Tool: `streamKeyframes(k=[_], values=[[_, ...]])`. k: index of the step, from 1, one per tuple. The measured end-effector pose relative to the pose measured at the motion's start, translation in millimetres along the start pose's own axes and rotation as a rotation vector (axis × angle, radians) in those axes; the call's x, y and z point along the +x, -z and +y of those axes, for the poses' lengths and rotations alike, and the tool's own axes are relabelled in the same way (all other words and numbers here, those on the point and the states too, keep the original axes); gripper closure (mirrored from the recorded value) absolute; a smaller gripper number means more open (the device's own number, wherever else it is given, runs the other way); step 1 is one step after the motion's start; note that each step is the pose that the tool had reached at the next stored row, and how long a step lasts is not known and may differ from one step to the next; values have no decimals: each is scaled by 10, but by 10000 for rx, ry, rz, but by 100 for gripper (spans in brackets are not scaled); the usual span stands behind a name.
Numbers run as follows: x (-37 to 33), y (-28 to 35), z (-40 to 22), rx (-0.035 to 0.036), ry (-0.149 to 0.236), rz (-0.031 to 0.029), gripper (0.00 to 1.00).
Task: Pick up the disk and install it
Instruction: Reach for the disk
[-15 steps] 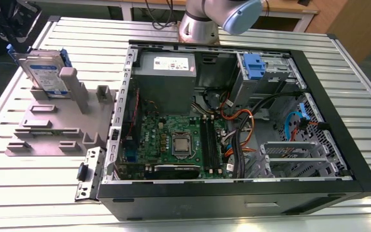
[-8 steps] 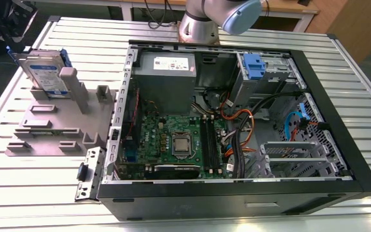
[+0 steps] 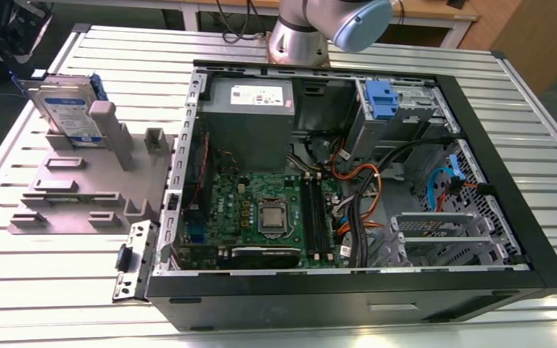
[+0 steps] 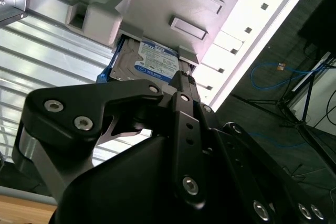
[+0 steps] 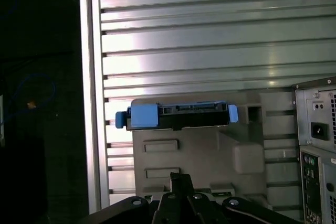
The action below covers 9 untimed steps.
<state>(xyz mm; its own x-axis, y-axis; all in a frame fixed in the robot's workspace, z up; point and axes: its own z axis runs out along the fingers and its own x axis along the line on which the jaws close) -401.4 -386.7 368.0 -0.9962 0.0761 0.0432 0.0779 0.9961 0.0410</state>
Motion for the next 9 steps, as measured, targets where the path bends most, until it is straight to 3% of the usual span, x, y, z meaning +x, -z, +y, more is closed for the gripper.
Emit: streamKeyframes(k=[9], values=[[1,0,0,0,0,1,89]])
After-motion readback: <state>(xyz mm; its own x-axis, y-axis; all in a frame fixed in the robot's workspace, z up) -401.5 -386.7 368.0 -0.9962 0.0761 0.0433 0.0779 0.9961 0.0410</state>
